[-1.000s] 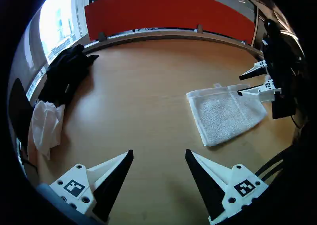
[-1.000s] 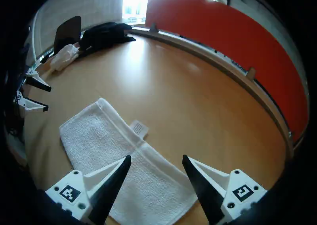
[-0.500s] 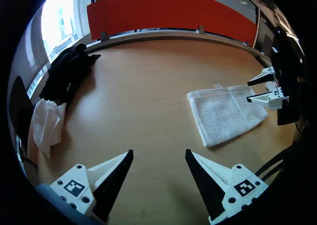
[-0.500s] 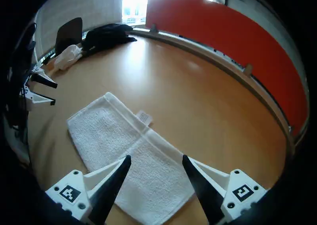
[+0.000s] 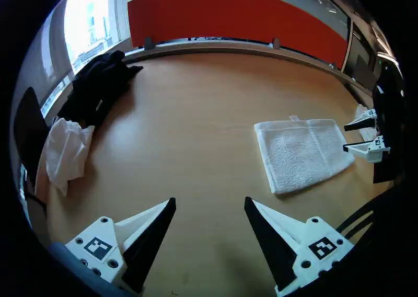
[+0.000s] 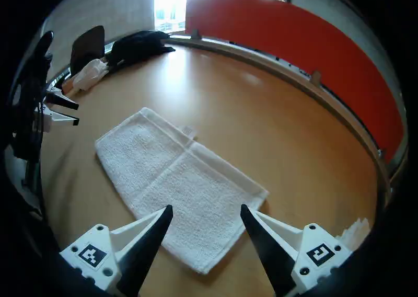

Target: Fold towel

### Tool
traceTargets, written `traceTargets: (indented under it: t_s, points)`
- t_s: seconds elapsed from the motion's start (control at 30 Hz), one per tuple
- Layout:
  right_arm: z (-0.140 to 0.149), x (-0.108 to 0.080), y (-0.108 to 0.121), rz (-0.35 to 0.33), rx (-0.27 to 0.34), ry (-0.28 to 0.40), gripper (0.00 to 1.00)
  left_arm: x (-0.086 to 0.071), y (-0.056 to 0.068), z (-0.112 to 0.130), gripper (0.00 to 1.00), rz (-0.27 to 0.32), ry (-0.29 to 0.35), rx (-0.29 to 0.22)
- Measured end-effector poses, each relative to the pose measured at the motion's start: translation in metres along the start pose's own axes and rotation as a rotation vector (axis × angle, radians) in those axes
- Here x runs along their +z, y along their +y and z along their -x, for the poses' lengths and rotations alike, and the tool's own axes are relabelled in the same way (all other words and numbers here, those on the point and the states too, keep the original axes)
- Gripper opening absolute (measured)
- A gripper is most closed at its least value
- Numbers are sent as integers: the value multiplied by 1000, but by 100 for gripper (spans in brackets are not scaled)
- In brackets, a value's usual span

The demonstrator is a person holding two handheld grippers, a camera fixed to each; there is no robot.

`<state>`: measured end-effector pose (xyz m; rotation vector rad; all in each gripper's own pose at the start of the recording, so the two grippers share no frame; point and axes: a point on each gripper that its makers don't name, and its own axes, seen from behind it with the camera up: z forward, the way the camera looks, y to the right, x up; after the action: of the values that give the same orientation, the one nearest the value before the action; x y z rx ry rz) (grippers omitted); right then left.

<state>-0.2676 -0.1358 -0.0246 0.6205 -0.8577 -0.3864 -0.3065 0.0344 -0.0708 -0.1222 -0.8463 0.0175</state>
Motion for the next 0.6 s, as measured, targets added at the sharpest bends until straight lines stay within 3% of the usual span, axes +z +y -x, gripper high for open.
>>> traceTargets:
  t_s: [0.6]
  points:
    - [51, -28, 4, 2, -1, -52, 100, -10, -11, 9, 97, -18, -7, -18]
